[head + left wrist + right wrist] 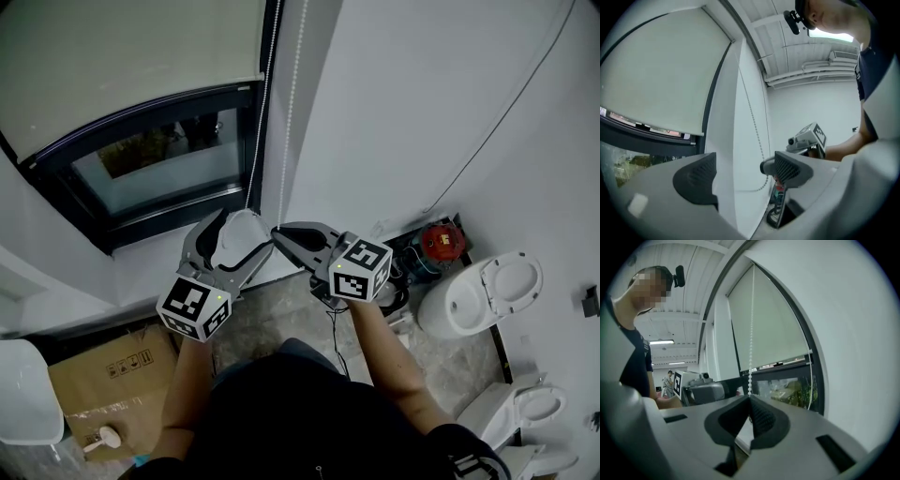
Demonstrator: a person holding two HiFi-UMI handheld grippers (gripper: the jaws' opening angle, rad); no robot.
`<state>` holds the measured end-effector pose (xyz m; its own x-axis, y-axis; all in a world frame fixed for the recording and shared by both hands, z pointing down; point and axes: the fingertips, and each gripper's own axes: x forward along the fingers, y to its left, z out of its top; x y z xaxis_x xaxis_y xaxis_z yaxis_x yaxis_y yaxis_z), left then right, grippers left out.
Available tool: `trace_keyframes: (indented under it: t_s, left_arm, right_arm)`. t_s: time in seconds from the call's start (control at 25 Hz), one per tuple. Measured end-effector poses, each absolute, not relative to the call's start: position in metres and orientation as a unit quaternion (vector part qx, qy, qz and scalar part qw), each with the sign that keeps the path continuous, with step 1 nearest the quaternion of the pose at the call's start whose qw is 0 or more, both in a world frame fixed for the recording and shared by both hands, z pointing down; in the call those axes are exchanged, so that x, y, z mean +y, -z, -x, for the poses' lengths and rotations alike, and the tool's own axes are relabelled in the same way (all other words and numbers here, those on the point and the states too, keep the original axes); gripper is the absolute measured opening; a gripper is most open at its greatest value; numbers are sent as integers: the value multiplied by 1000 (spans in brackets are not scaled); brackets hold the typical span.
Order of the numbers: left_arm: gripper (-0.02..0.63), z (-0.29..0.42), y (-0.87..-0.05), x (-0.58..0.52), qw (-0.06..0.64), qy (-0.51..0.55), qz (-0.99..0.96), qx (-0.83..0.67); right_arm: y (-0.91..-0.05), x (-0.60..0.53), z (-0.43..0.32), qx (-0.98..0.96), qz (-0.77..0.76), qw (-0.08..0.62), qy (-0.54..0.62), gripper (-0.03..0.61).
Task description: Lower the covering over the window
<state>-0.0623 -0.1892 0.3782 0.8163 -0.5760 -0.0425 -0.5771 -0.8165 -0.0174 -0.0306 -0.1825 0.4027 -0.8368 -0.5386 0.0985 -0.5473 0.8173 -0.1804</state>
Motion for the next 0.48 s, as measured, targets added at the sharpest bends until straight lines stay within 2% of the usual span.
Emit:
trace_keyframes:
  t_s: [0.36,0.48]
  left_arm:
    - [374,50,-325,-192,55,-56,958,276]
    - [374,43,-316,-195,57,-61,960,268]
  right_arm:
    - [-406,-183,41,-954,-281,19,-106,12]
    - [-423,-179,46,-953,-278,64,-103,12]
